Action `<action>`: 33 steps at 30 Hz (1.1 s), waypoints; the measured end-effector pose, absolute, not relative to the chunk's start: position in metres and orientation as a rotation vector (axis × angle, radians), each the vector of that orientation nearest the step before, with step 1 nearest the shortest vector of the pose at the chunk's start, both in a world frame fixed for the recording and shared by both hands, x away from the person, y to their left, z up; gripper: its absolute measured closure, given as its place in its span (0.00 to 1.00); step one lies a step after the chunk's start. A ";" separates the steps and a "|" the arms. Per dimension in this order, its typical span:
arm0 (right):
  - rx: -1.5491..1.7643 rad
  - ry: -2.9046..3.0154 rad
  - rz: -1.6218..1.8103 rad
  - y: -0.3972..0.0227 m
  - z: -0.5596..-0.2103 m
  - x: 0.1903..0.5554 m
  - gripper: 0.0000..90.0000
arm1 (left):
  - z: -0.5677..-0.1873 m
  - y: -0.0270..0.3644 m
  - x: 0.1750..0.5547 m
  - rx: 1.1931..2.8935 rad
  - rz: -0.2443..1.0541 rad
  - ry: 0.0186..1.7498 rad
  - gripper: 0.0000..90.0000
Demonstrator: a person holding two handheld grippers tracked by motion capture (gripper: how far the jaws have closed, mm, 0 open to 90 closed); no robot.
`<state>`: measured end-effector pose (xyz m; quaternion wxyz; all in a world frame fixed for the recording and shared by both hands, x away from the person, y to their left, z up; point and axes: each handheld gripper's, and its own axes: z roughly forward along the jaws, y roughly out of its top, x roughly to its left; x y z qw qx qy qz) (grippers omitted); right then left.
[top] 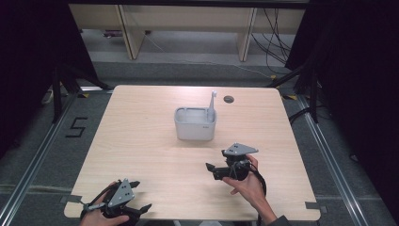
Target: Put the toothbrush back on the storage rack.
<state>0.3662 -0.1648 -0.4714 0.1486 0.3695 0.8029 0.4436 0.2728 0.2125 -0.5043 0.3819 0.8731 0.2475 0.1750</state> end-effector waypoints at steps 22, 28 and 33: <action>1.070 2.333 1.259 -0.172 -0.476 0.346 0.20 | -0.504 0.213 0.273 2.237 0.462 0.625 0.16; 1.071 2.350 1.225 -0.173 -0.477 0.340 0.19 | -0.504 0.213 0.273 2.235 0.467 0.628 0.16; 1.087 2.356 1.227 -0.175 -0.477 0.334 0.19 | -0.504 0.213 0.273 2.234 0.469 0.628 0.16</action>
